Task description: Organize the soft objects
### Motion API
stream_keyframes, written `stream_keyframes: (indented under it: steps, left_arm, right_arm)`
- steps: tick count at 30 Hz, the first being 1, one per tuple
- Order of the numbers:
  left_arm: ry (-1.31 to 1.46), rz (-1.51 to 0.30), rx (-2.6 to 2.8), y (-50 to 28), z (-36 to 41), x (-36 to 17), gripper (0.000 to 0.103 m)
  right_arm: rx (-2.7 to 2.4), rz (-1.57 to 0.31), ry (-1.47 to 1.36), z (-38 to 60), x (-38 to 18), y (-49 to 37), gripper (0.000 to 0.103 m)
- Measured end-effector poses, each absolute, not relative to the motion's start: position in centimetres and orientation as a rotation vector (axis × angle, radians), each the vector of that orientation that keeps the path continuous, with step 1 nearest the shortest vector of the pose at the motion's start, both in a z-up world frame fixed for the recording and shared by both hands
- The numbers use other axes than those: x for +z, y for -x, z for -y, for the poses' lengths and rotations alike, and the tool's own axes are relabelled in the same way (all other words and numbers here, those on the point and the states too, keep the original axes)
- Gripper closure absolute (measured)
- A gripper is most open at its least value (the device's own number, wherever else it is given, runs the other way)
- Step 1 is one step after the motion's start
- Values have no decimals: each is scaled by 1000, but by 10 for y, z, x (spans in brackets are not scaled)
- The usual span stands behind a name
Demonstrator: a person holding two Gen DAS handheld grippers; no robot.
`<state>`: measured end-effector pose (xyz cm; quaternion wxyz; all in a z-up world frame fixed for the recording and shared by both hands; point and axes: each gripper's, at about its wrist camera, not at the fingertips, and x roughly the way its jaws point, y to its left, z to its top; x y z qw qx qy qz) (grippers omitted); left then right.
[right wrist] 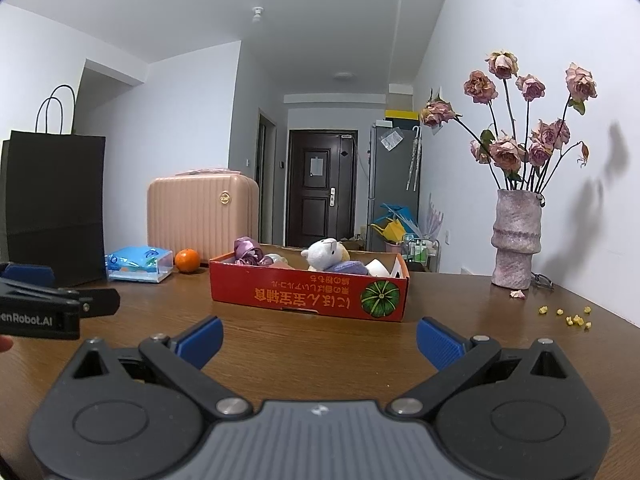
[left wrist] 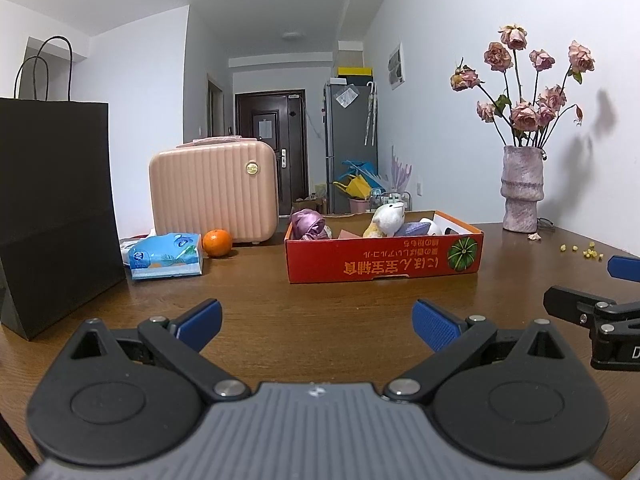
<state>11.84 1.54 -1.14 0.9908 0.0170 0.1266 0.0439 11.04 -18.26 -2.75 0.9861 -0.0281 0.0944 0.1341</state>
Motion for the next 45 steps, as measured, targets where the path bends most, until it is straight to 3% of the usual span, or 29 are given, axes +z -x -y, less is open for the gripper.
stream_keyframes:
  steps: [45]
  left_arm:
    - [-40,-245,81,-116,-14,-12,0]
  right_arm:
    - [274,-195,59,178,-27,-110,0]
